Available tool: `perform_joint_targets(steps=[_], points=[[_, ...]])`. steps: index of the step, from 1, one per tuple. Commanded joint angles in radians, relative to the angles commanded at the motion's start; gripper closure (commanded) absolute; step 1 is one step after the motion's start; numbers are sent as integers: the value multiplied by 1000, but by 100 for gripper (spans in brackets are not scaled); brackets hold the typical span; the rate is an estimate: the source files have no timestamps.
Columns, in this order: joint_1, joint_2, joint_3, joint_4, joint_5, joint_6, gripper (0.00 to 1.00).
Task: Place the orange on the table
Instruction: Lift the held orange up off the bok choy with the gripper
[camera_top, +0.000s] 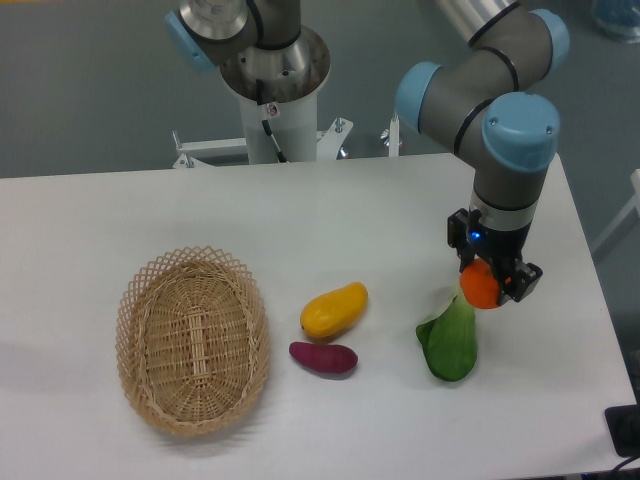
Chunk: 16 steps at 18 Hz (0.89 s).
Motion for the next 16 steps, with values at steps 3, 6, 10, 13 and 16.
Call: perform_joint_targets(steps=[3,6,10,13,16], points=[[0,-2,-2,0,0,0,42],[0,5,-14,0,2,-2,42],[-2,15,-55,2,8,0,42],[-2,38,-107,9,5,0,42],[-3,54,-141,15,5,8,42]])
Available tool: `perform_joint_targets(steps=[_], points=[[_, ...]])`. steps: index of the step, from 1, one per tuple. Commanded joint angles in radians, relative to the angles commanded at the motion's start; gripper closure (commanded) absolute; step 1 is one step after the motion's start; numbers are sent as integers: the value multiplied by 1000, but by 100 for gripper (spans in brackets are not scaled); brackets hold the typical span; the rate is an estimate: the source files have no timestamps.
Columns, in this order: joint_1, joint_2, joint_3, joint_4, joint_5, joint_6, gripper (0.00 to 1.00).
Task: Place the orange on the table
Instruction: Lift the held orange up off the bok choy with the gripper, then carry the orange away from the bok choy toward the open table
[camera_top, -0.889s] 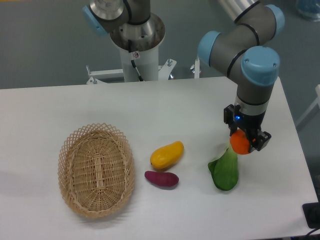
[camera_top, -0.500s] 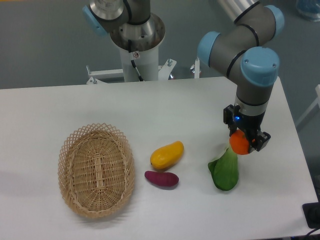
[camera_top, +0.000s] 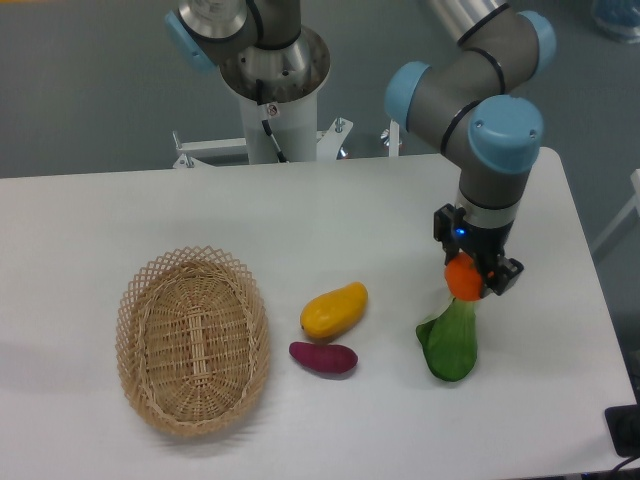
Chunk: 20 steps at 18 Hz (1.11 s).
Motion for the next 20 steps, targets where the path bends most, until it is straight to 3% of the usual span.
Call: perform_joint_targets(steps=[7,14,20], points=[[-2,28,-97,5,-9,5,42],[-14,61,-265,152,-9,28,40],[-23,112,-353,155,-8,43,39]])
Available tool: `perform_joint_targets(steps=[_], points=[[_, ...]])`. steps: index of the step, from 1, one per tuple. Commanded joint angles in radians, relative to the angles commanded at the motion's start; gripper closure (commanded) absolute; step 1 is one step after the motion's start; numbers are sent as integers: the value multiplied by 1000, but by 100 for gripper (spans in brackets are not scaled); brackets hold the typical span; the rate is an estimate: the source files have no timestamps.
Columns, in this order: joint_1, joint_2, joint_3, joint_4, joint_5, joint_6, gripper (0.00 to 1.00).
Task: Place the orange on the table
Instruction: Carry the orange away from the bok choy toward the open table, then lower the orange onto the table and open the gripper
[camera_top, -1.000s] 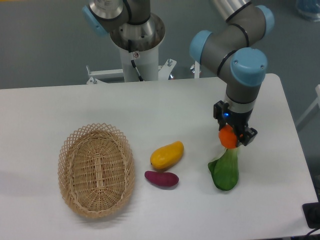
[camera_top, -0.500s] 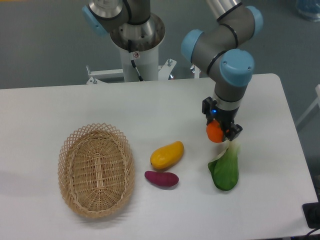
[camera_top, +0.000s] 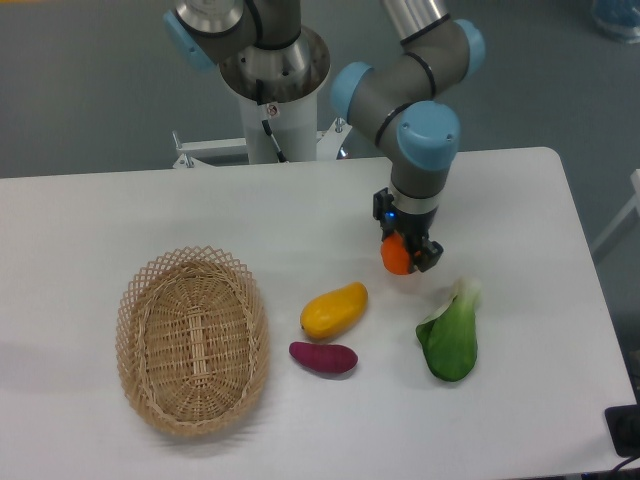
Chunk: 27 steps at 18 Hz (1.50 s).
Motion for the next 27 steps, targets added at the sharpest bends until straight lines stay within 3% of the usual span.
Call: perform_joint_targets(steps=[5,14,22,27], points=[[0,12,-20,0,5,3,33],[-3,12,-17,0,8,3,1],[-2,9,18,-5,11,3,1],[8,2,76,-17,12,2,1]])
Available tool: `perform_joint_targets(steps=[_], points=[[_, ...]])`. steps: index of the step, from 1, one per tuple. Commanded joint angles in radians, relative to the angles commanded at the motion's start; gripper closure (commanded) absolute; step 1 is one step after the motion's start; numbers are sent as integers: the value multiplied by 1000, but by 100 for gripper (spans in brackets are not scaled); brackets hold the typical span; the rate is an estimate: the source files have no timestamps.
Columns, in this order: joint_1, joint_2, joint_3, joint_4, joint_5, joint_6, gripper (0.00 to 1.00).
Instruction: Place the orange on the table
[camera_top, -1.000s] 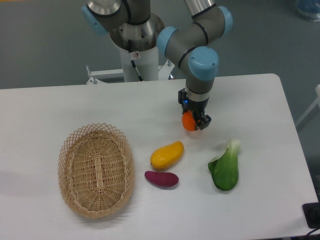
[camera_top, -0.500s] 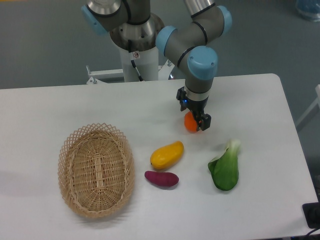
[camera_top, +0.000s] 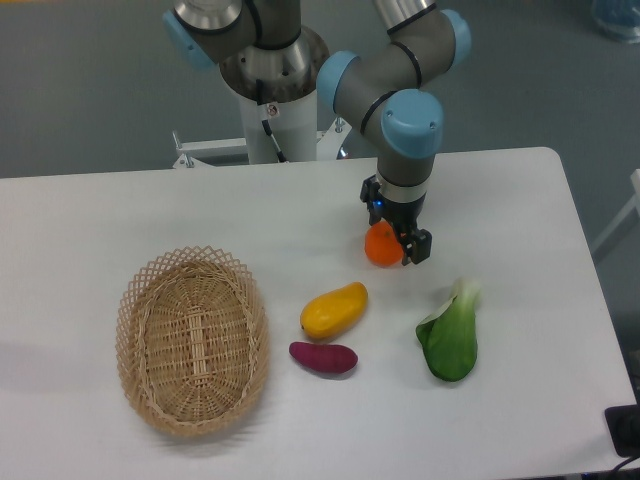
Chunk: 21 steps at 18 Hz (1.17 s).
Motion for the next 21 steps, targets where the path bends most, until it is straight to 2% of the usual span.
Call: perform_joint_targets(steps=[7,15,21], points=[[26,-32,152,-110,-8,-15,0],[28,-71,226,-126,-3,-26,0],[28,-86,264,-166,-3,-25,0]])
